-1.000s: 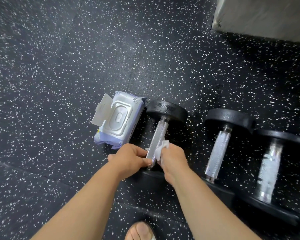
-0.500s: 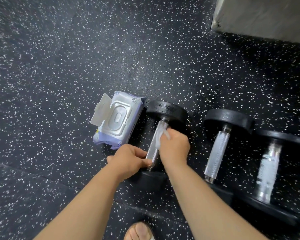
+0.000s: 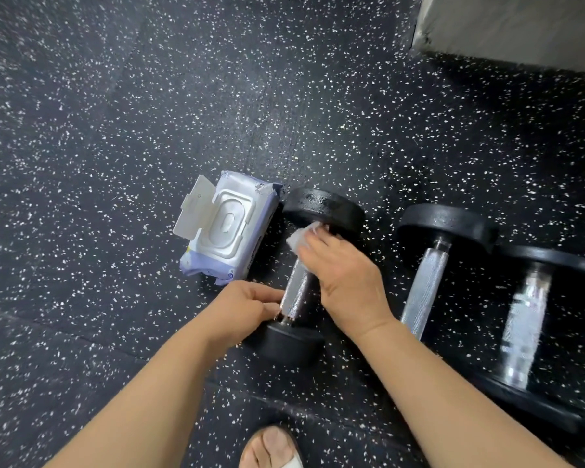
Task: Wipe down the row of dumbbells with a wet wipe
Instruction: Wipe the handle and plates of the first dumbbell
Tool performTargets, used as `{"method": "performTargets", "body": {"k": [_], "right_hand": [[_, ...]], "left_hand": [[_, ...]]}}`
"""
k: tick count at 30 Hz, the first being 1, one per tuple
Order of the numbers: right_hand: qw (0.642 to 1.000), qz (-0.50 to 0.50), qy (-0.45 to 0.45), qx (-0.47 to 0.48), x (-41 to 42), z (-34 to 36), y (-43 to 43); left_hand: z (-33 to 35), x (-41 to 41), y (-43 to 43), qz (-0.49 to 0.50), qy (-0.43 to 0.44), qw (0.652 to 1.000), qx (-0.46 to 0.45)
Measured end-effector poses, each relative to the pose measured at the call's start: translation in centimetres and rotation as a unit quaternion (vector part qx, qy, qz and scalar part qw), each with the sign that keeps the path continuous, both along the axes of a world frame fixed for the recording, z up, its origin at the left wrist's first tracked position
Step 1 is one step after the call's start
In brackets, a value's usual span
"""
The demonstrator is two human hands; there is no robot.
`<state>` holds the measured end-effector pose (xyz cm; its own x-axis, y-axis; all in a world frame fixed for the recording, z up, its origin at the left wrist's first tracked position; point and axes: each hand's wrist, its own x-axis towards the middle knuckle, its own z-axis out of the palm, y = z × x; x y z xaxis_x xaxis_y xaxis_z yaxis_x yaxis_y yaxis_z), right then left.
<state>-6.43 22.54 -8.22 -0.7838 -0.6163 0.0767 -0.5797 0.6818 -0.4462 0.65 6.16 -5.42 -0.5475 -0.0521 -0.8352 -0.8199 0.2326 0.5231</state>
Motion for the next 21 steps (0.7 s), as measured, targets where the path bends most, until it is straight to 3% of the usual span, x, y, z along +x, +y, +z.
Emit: {"method": "performTargets", "body": {"k": [5,9,14,16,21], "right_hand": [[0.987,0.109,-0.081,-0.091,3.9,-0.1,0.3],[0.976,0.207,-0.039,-0.046,2.5,0.2,0.7],[0.992,0.119,0.033,-0.03,-2.8,0.7,-0.2],[0.996,0.093,0.014,-0.011,-2.2,0.5,-0.3],[0.977,0.192,-0.088,0.007,2.8,0.0,-0.3]], "left_hand": [[-0.6,0.3,-0.5,0.041,-0.008,0.999,0.023],[-0.9,0.5,-0.6,0.07,-0.018,0.996,0.042],[-1.3,0.2,-0.4,0.123,-0.045,0.991,0.038],[-1.3,0.2,-0.4,0.133,-0.048,0.989,0.043],[-1.0,0.3,-0.4,0.099,-0.031,0.994,0.041]]}}
